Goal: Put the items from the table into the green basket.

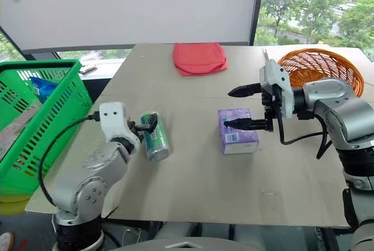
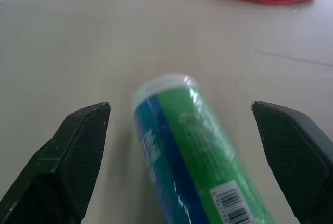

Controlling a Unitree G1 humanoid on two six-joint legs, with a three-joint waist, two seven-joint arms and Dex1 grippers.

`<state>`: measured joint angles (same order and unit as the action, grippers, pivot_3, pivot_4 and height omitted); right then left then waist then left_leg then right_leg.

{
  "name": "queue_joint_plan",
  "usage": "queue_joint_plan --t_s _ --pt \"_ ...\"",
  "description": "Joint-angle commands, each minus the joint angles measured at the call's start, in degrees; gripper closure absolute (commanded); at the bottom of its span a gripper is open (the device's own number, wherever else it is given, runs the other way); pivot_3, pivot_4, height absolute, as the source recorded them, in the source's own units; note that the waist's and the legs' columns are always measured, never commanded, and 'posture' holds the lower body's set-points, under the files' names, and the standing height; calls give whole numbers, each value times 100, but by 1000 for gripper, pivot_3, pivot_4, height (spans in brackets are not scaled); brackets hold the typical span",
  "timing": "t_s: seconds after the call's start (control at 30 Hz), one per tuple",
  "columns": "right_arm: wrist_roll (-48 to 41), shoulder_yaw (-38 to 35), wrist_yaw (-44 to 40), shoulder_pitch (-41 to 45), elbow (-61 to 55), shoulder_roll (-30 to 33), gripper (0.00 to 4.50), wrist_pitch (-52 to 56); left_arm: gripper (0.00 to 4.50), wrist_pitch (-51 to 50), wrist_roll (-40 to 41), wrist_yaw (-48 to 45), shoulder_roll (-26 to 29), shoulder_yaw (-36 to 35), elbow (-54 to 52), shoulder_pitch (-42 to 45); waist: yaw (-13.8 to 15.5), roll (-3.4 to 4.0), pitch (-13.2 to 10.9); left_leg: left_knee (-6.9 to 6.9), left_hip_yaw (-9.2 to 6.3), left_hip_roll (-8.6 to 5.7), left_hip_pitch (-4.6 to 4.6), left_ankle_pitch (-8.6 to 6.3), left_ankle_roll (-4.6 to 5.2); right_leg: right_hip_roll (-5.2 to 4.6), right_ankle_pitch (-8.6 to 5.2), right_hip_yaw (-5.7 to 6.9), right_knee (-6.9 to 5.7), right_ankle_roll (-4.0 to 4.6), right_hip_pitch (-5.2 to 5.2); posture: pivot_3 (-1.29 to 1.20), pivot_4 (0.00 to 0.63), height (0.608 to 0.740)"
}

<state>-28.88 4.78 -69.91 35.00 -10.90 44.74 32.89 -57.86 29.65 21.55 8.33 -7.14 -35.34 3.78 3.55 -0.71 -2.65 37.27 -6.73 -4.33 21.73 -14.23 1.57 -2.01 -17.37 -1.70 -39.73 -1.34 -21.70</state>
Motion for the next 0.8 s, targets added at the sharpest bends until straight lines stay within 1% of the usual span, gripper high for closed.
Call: queue_joint_plan --t_s 0.03,0.07,0.23,0.33,0.4,0.47,0.5,0.53,0.6,0.67,0.7,0.77,0.8 --pt "60 85 123 107 -99 -216 25 -186 0 -135 -194 105 -242 1 25 -90 -13 -1 0 0 0 0 2 2 -4 0 1 0 -1 -1 -1 0 0 740" --pt "17 86 161 121 -137 -293 25 -144 0 -170 -243 52 -251 34 80 -91 -21 -1 0 0 -1 0 2 14 -23 0 1 1 -1 0 -3 -2 0 740" --pt "44 115 252 121 -303 -388 25 -64 0 -411 -397 40 -552 -31 475 7 -42 2 4 -3 -2 0 4 14 -24 -2 1 5 1 0 -1 -10 0 740" --pt "46 138 291 95 -413 -324 25 72 0 -569 -421 75 -773 -210 508 5 -70 14 14 -1 -1 -2 1 4 -6 -4 2 4 1 -2 2 -36 0 740" --pt "47 196 417 95 -470 -182 25 537 0 -730 -397 -1 -845 -288 506 -62 -109 27 27 1 -3 -1 0 1 -1 -4 2 6 0 -2 4 -50 0 740" --pt "315 390 499 129 -353 -12 25 710 0 -765 -419 -38 -934 -382 639 -122 -145 39 55 1 -2 -1 -2 0 0 -3 2 5 0 -2 6 -52 0 740" --pt "421 459 511 141 -290 24 0 658 517 -753 -410 -46 -1010 -459 688 -121 -157 41 59 1 1 -1 -4 0 0 -3 2 3 1 -2 7 -54 0 740" --pt "455 493 503 145 -254 42 0 647 669 -754 -381 -77 -1073 -522 721 -110 -177 45 63 1 3 -1 -5 0 0 -3 2 1 1 -2 8 -54 0 740" --pt "443 507 489 141 -255 38 0 689 1411 -798 -329 -84 -1246 -684 785 -95 -219 59 76 1 3 -1 -6 0 0 -3 2 1 1 -2 10 -60 0 740" --pt "419 514 474 151 -281 19 0 722 2011 -873 -256 -90 -1424 -851 825 -90 -245 71 84 1 1 -1 -8 0 0 -3 2 4 1 -3 13 -64 0 740" --pt "360 490 476 172 -295 -21 0 759 2205 -897 -260 -118 -1402 -880 839 -100 -256 71 86 1 -2 -1 -10 0 0 -2 2 7 0 -3 16 -66 1 740" --pt "284 452 488 190 -315 -67 0 808 2457 -914 -264 -135 -1377 -928 844 -123 -278 73 92 1 -3 -1 -15 0 1 -2 1 7 1 -3 21 -68 4 740" --pt "249 437 479 190 -319 -89 0 813 2512 -912 -266 -148 -1356 -948 833 -146 -287 75 94 1 -3 -1 -19 -1 1 -2 1 7 1 -3 26 -68 4 740"
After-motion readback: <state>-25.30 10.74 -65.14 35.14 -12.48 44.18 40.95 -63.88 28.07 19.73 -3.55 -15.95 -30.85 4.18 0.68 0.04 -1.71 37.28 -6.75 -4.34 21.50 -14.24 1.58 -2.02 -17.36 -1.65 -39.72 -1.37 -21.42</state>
